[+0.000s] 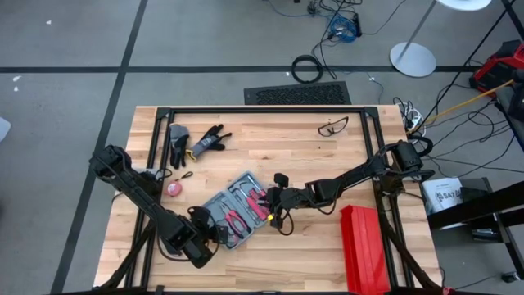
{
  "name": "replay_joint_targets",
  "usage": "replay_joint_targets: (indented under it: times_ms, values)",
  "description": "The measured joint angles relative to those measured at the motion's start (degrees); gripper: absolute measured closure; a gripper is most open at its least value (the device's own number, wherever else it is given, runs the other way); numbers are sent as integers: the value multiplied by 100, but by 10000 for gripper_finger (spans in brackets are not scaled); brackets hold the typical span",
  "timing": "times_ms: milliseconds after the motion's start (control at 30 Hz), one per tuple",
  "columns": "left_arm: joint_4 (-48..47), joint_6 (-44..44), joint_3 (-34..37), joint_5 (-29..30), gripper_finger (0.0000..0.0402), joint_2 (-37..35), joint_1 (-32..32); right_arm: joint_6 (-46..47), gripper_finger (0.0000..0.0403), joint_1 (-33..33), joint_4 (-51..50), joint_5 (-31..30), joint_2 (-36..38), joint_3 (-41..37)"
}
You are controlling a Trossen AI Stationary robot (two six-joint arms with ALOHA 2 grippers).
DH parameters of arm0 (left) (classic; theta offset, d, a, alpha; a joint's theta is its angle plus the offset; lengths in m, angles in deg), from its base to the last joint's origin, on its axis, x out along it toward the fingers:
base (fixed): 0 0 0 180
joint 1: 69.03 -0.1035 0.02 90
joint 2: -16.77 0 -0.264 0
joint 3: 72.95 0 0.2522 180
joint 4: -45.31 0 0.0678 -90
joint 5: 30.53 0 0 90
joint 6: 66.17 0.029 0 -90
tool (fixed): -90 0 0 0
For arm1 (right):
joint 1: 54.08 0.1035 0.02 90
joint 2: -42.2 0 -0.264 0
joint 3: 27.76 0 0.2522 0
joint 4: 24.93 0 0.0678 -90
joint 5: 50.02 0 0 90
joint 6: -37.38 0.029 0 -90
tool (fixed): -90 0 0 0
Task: Prefit tool cases
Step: Put the red allen wrench into the gray prefit tools case
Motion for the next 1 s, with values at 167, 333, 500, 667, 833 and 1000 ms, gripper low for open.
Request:
replay_joint_targets:
  times_ms: [167,333,500,667,833,1000]
  values:
    - [-208,93,0,69,214,-226,-4,0,332,0,4,1,0,0]
    - [-917,467,0,685,214,-455,-4,-2,332,0,119,18,0,0]
    - [-1791,966,0,2089,214,-560,40,-61,333,8,1107,1023,0,36]
    - [-1860,2394,0,3077,214,-565,159,-369,386,152,538,1416,-339,833]
    - [-2387,2814,-1,3318,224,-565,219,-943,400,372,-406,1817,-1488,2580]
    - [-2626,2783,90,3230,343,-565,283,-1294,402,412,-1995,1783,-2711,4473]
